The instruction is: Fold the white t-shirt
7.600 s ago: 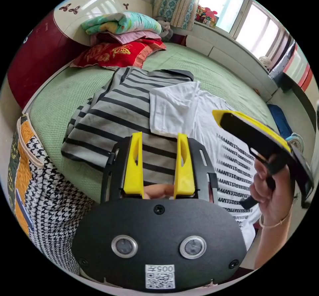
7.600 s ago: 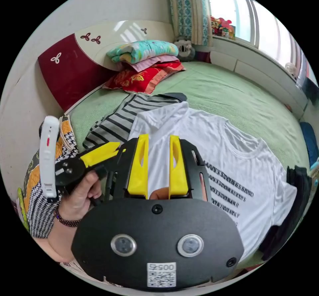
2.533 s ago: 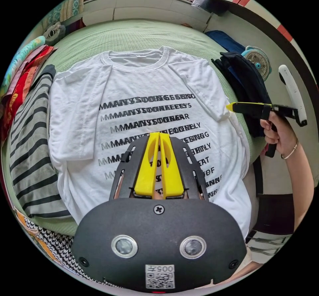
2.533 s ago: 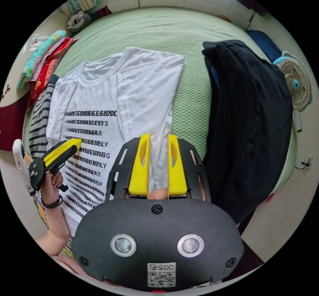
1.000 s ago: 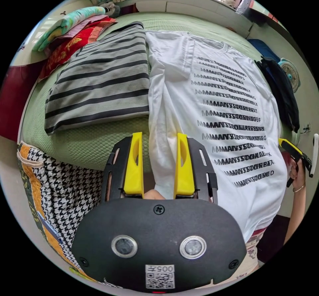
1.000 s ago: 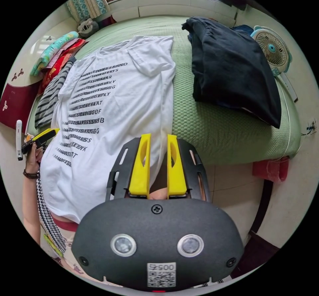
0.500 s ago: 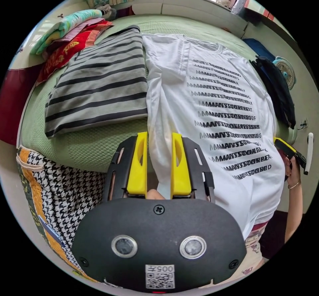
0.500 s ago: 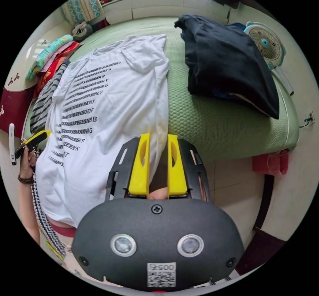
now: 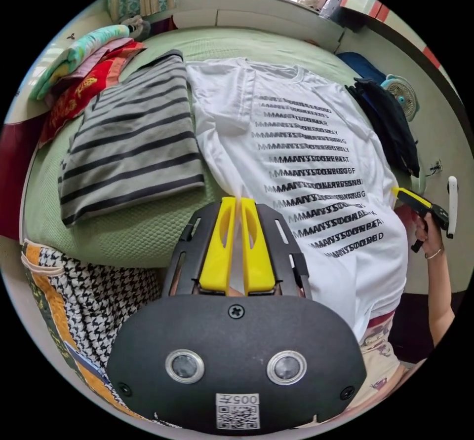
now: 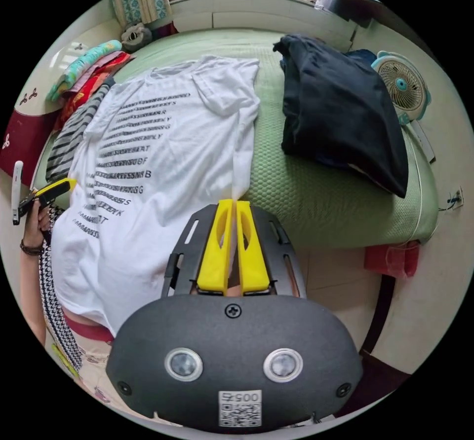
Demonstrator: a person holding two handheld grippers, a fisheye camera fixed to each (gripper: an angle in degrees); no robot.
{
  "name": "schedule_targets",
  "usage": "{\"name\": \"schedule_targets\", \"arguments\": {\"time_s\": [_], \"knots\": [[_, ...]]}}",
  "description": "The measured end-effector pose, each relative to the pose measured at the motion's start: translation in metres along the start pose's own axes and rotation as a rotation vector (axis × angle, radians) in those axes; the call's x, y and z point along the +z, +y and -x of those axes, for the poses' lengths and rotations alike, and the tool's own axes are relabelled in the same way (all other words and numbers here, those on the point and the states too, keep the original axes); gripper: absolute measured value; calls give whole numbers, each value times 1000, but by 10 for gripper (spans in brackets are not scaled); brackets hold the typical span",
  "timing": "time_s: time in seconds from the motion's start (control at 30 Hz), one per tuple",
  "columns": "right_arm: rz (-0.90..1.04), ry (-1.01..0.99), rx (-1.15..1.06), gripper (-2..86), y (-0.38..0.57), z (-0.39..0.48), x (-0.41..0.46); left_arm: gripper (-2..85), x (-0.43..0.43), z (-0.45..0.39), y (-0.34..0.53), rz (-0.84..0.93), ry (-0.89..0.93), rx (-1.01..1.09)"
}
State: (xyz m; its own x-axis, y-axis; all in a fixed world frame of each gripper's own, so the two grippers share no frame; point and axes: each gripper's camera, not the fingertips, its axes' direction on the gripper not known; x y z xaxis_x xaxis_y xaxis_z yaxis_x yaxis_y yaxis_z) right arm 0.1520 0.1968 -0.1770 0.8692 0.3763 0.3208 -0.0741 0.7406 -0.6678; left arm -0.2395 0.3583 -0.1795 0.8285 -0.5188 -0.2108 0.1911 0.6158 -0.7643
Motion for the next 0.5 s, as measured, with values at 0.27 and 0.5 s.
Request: {"name": "schedule_targets", "arguments": {"time_s": [0.27, 0.5], "knots": [[-163, 94, -46, -16, -85, 1, -55, 21, -72, 20, -61, -164, -99, -6], [-183, 108, 134, -10, -183, -8, -51, 48, -75, 52, -125, -173, -57, -160]]}}
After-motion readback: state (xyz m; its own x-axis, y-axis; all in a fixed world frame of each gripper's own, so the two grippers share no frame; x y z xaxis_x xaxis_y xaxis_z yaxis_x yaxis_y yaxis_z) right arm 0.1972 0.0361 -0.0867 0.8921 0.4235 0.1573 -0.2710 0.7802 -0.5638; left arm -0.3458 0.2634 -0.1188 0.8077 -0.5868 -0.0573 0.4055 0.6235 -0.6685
